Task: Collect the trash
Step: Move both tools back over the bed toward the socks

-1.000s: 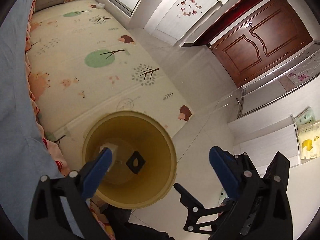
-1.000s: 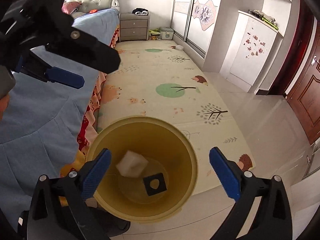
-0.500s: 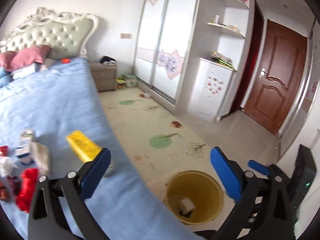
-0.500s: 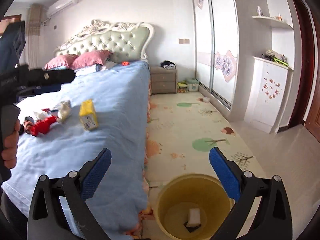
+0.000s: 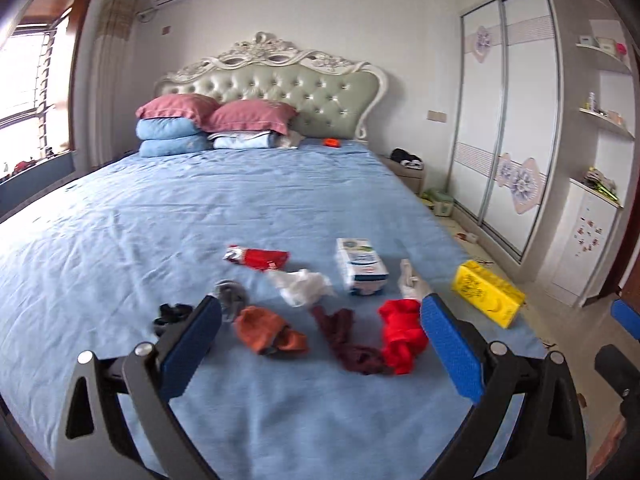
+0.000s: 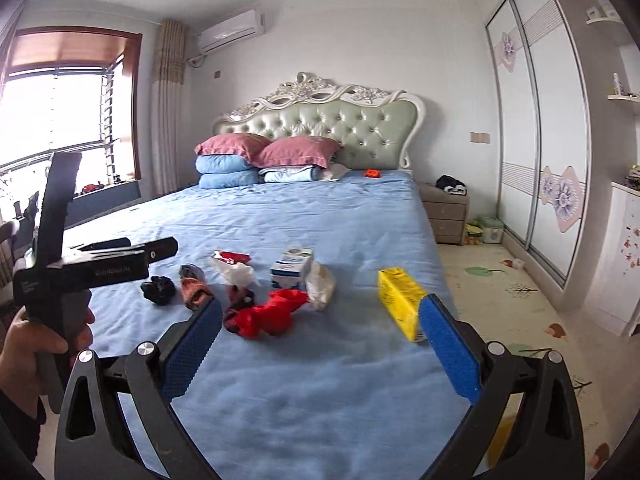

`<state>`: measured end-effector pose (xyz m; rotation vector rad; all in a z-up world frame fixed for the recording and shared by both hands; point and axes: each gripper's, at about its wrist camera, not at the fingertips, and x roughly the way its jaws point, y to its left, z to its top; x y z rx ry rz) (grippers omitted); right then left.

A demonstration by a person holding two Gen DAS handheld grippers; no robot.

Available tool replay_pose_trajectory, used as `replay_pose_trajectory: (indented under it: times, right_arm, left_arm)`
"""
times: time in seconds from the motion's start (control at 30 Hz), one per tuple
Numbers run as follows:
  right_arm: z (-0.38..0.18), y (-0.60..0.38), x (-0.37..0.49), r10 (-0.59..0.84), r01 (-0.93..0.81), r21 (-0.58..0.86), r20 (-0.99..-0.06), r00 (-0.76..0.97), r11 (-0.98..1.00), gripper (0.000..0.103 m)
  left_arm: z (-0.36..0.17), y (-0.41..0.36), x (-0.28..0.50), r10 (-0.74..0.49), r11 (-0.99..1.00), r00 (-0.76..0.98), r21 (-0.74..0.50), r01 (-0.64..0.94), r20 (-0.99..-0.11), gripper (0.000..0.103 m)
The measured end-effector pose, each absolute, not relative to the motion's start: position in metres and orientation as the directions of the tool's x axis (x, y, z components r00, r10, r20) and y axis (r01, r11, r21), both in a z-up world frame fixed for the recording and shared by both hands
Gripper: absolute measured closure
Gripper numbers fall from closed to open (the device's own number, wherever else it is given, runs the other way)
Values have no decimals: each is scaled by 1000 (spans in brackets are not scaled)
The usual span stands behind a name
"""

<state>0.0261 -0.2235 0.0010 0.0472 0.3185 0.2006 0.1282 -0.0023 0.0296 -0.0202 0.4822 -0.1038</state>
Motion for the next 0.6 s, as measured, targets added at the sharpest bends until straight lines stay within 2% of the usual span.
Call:
replay_pose_trajectory:
  times: [0.23, 0.4, 0.6]
  right_arm:
    - [-7, -151, 68, 274, -245, 126, -344, 898, 961, 8]
    - [-12, -123, 98, 285, -240, 163, -378, 881, 957, 8]
    - [-11, -109, 124, 302, -236, 209, -390, 870, 949, 8]
  left_arm:
    - [-11, 91, 142, 19, 1000, 848, 2, -22, -530, 4]
    - [-34, 113, 168, -13, 1000, 817, -1, 15, -576, 4]
    - [-66, 128, 220, -53, 998, 718, -51, 24, -695, 4]
